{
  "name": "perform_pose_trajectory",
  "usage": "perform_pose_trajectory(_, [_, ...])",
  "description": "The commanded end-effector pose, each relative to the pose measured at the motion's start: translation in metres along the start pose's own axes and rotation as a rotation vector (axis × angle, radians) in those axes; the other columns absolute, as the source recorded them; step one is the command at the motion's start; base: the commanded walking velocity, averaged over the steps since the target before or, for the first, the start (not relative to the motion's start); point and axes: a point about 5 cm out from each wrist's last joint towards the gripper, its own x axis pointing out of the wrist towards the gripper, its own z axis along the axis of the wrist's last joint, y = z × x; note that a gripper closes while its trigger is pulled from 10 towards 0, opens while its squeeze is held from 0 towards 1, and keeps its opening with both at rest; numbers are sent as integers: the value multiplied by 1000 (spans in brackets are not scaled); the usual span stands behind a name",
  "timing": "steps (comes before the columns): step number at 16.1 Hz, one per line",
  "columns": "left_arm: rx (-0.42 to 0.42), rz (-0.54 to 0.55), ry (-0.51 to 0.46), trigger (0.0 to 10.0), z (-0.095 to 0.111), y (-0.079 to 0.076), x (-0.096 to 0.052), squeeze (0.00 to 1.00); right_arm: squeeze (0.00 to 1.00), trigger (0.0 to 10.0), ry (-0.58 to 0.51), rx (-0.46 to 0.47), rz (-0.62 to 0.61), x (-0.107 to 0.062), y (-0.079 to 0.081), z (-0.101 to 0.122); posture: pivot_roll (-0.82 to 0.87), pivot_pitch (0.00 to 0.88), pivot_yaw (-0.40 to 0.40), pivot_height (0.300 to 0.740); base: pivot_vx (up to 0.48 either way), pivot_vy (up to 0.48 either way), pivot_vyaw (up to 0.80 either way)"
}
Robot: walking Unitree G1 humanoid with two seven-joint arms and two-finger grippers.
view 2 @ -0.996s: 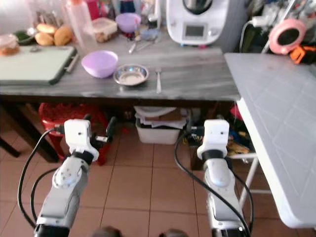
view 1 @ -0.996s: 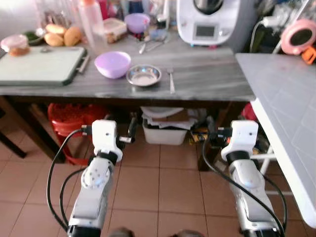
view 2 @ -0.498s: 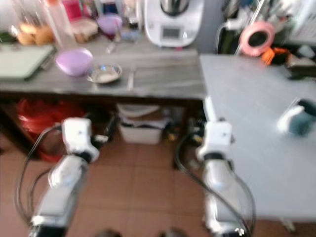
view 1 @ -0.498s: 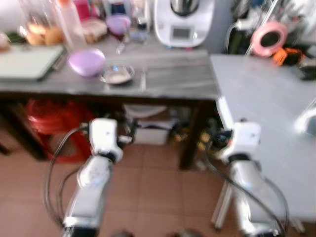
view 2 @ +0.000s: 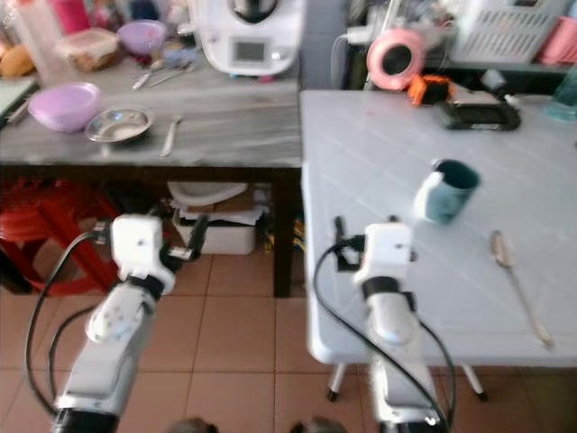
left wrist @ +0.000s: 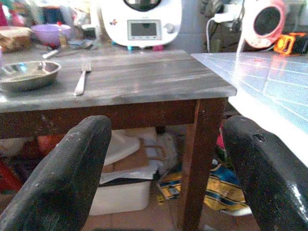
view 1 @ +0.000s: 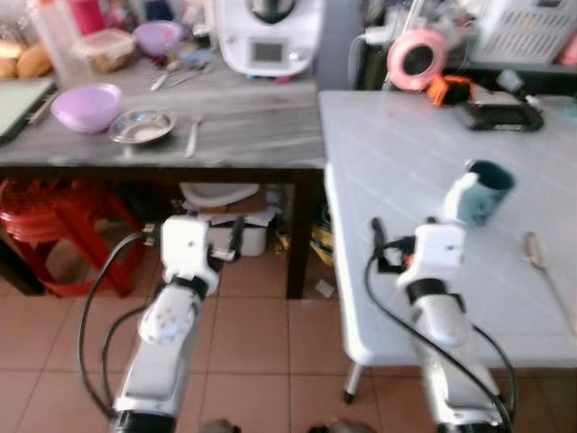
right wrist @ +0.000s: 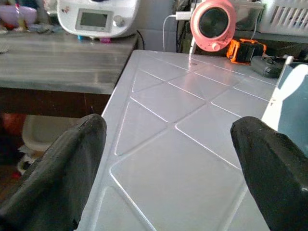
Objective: Setting the table
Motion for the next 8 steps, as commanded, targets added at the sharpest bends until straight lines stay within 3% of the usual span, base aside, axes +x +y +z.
perform_pose_trajectory(1, [-10,-16,-6,10000,2,-4,2,0,0,10000,-17,-10,-13,2,-6,6,-48,0,12,740,0,-292,0])
perform_pose_trajectory(4, [-10,-14,-6,10000,2,-4,2,0,0,10000,-13,-16,-11,2,-7,5,-50,0,8,740,0,-291,0])
perform_pose_trajectory(8, [-15,-7,-6,10000,2,-3,2,0,0,10000,-11,-20,-15,2,-7,6,-54,0,8,740,0,0,0])
